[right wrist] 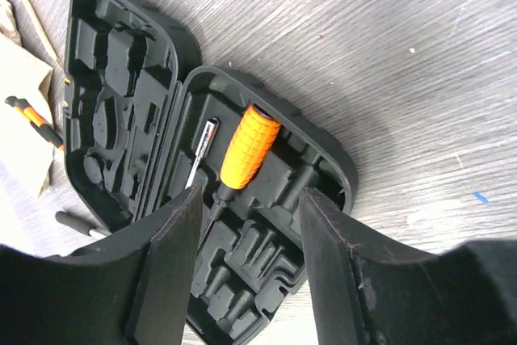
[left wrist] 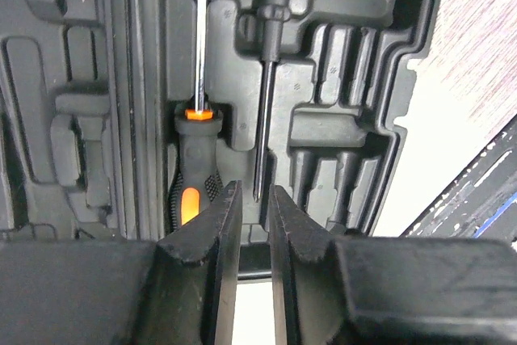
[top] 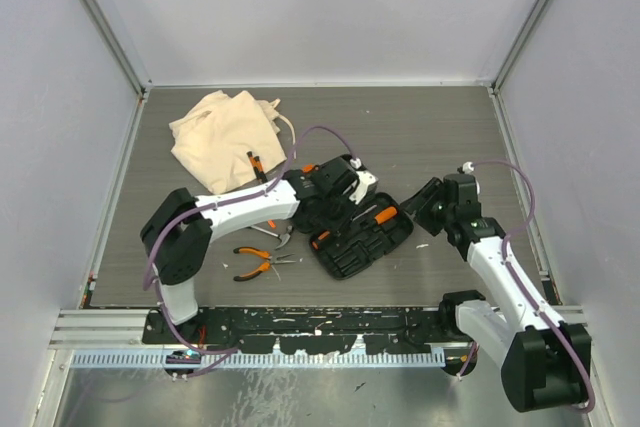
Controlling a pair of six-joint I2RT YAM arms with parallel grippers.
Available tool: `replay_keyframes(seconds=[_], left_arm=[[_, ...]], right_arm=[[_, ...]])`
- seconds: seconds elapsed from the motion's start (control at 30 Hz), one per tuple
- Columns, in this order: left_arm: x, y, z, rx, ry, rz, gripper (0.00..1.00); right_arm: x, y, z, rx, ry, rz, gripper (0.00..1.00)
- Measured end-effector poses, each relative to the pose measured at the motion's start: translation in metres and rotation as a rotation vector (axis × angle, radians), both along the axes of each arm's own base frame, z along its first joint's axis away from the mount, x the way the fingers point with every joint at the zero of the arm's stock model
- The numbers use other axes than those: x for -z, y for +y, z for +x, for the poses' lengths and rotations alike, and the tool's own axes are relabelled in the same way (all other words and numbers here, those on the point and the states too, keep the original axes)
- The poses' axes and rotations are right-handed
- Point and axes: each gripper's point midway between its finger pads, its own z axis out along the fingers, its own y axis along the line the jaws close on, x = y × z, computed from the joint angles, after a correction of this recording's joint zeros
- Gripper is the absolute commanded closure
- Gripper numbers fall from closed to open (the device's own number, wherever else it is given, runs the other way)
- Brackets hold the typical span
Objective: Sort the tools into containers
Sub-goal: Place the screwdriver in the storage box.
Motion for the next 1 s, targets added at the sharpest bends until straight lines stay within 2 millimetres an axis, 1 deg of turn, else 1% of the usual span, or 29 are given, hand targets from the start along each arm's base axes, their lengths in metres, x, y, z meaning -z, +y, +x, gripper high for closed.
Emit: replay_keyframes(seconds=[0.1, 0.2, 0.27, 0.37, 0.53, 0.63, 0.7, 0.83, 1.0], left_arm=[[0.005, 0.008, -0.001, -0.029, 0.011, -0.003, 0.80], [0.010, 0.015, -0.003, -0.051, 0.023, -0.003, 0.80], [0.013, 0.018, -0.005, -0.064, 0.029, -0.007, 0.80], [0.012, 0.020, -0.006, -0.083, 0.030, -0.026, 0.81], [0.012, 0.022, -0.010, -0.107, 0.028, -0.060, 0.79], [0.011, 0.027, -0.014, -0.118, 0.028, -0.076, 0.79], [0.009, 0.028, -0.015, -0.125, 0.028, -0.088, 0.79], [0.005, 0.024, -0.013, -0.127, 0.016, -0.113, 0.79], [0.004, 0.022, -0.012, -0.125, 0.012, -0.125, 0.80]], right_arm=[[-0.002, 0.008, 0.004, -0.022, 0.013, -0.022, 0.45], [-0.003, 0.022, 0.007, -0.052, 0.034, -0.057, 0.46], [-0.004, 0.031, 0.009, -0.059, 0.049, -0.080, 0.50], [-0.002, 0.039, 0.013, -0.048, 0.076, -0.102, 0.58], [0.009, 0.038, 0.022, 0.015, 0.136, -0.120, 0.69], [0.018, 0.036, 0.022, 0.043, 0.168, -0.129, 0.69], [0.022, 0.034, 0.022, 0.056, 0.191, -0.137, 0.66], [0.029, 0.037, 0.026, 0.061, 0.224, -0.149, 0.61], [0.038, 0.042, 0.026, 0.057, 0.259, -0.158, 0.60]])
